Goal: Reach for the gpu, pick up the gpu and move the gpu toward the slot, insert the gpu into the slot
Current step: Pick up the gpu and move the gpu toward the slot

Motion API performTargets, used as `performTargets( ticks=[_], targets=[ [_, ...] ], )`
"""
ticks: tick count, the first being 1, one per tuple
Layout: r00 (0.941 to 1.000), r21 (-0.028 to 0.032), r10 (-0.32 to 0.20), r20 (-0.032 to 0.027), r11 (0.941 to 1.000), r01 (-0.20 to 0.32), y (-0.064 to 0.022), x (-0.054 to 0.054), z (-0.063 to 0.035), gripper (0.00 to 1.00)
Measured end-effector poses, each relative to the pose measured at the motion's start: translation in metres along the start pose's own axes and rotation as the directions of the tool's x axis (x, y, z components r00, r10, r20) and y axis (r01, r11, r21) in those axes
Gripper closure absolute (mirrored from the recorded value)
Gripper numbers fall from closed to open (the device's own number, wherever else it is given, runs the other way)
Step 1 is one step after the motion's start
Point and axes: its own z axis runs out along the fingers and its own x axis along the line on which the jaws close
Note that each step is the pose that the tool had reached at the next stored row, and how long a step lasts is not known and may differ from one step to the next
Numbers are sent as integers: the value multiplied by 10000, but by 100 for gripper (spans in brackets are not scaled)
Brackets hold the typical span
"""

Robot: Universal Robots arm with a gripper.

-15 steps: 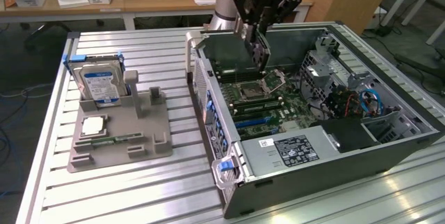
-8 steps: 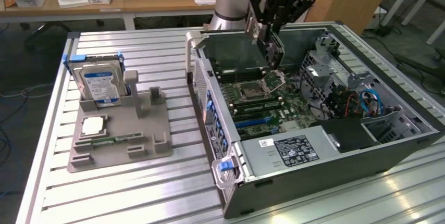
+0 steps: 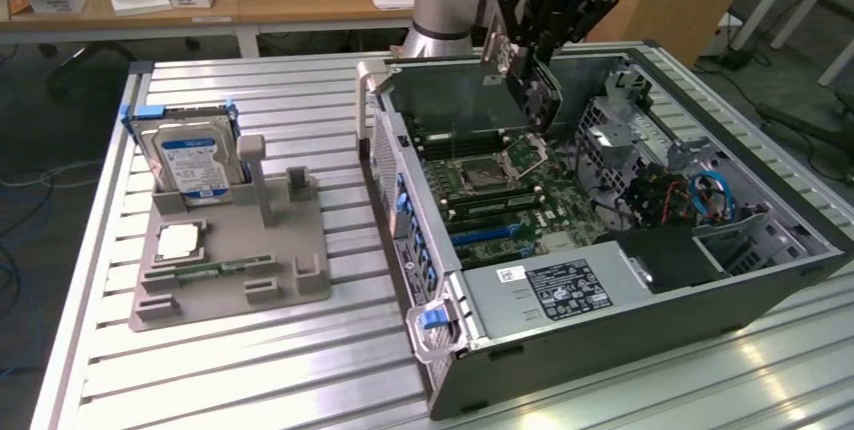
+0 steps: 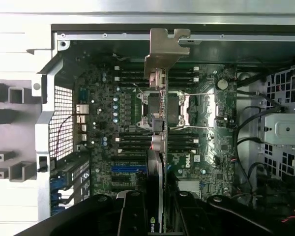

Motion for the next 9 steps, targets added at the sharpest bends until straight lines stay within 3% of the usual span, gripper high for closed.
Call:
performTargets(
  ticks=[9],
  targets=[
    [10000, 2, -98, 2, 10000, 98, 1, -31, 1, 74]
  ],
)
